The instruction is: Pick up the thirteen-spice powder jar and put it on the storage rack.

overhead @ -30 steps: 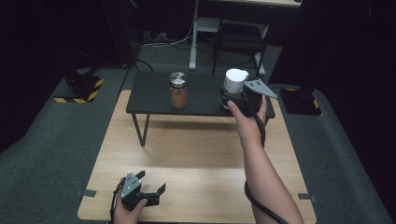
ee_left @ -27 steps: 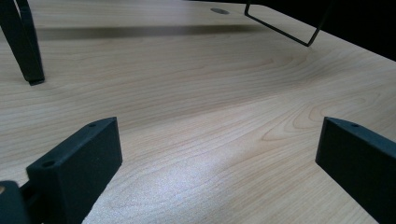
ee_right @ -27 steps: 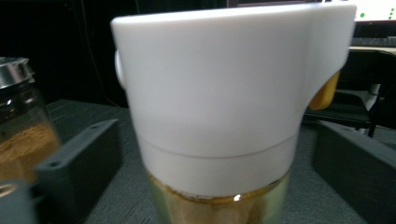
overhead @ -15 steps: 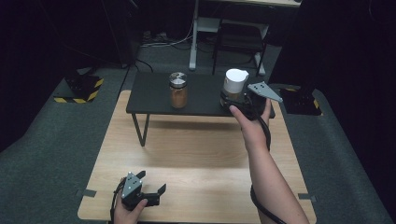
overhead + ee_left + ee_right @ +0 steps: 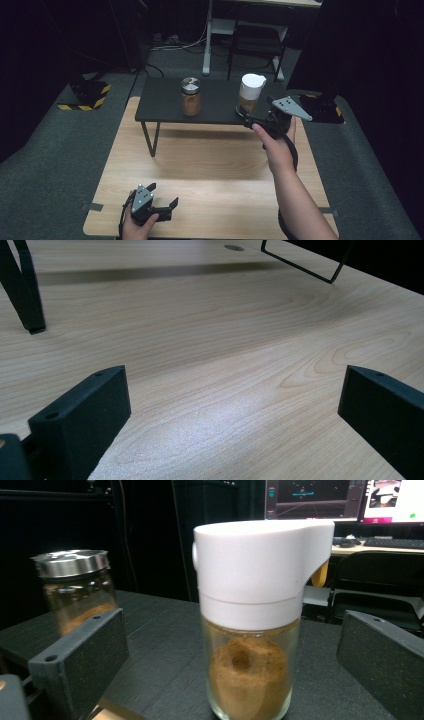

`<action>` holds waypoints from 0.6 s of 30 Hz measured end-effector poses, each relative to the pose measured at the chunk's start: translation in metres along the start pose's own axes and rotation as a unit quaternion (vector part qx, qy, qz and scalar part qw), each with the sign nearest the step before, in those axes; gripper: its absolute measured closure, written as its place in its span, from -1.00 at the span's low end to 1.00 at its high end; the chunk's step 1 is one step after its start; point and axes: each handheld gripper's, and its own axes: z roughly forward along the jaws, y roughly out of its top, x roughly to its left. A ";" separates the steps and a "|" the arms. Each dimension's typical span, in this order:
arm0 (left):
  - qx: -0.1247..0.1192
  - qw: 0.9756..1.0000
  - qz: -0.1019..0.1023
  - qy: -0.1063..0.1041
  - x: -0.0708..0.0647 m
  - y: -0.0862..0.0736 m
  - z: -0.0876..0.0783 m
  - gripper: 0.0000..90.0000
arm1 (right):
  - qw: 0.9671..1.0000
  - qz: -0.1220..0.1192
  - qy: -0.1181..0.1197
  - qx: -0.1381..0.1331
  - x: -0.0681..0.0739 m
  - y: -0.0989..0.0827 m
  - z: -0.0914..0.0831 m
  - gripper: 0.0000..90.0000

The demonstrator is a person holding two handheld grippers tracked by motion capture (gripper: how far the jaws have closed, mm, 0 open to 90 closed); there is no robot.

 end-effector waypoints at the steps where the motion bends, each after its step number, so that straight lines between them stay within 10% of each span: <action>1: 0.000 1.000 0.001 0.001 -0.001 0.000 0.000 -0.99 | 1.000 0.000 0.000 0.000 0.000 0.000 0.000 -1.00; 18: -0.001 1.000 0.007 0.002 -0.002 -0.001 0.000 -0.99 | 0.999 -0.009 0.033 -0.022 0.001 -0.030 -0.040 -1.00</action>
